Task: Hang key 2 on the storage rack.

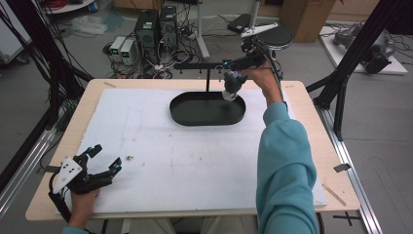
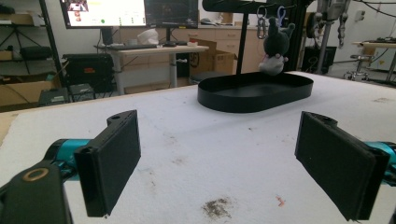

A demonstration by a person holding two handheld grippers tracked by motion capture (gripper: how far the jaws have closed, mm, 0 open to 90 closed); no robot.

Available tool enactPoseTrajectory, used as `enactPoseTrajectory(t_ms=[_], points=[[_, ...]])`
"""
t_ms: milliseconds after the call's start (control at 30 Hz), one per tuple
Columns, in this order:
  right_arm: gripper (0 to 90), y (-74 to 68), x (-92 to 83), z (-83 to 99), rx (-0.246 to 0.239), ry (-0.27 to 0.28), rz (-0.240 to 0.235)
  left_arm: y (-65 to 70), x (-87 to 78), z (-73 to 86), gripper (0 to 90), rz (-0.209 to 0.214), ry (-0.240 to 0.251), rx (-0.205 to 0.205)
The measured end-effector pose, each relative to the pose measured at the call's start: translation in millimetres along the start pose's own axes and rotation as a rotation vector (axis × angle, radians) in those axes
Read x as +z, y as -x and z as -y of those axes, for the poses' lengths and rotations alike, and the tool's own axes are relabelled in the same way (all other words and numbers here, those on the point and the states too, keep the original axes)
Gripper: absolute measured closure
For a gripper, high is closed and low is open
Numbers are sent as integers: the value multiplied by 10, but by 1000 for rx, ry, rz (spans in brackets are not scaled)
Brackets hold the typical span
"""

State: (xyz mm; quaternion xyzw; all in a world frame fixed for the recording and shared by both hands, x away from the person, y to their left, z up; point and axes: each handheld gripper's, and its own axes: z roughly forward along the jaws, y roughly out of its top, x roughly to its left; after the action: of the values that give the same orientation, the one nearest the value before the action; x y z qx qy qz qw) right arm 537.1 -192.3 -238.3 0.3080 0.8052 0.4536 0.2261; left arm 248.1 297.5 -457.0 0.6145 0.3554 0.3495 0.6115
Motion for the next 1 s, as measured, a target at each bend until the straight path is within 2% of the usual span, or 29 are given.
enactPoseTrajectory(t_ms=[67, 100, 233, 367, 433, 533, 600, 667, 733, 767, 1000], points=[[6, -41, -148, 49, -1, 85, 17, 0, 0, 0, 146, 0, 0, -1], [6, -39, -200, 73, 5, 106, 16, 0, 0, 0, 146, 0, 1, 0], [6, -54, -421, 200, 45, 154, -16, 2, -1, 0, 146, -1, 2, -4], [6, -156, -657, 353, 49, 203, -38, 3, 1, 0, 146, -3, 4, -6], [6, -234, -789, 439, 11, 230, -27, 0, -1, 0, 146, -1, -1, -1], [6, -363, -978, 584, 1, 269, -31, 1, 1, 0, 146, -2, 2, -5], [6, -482, -1116, 762, -23, 307, -17, -3, 2, -1, 146, 0, -1, -7], [6, -574, -1204, 941, -22, 333, -17, -4, 0, -1, 146, 0, -3, -6], [6, -668, -1277, 1166, -23, 358, -3, 1, 1, 0, 146, 0, -2, -3], [6, -732, -1316, 1366, -10, 382, 4, 2, 3, 0, 146, -1, 1, -7], [6, -894, -1342, 1950, 32, 416, 39, 1, -2, 0, 146, -1, 0, -1]])
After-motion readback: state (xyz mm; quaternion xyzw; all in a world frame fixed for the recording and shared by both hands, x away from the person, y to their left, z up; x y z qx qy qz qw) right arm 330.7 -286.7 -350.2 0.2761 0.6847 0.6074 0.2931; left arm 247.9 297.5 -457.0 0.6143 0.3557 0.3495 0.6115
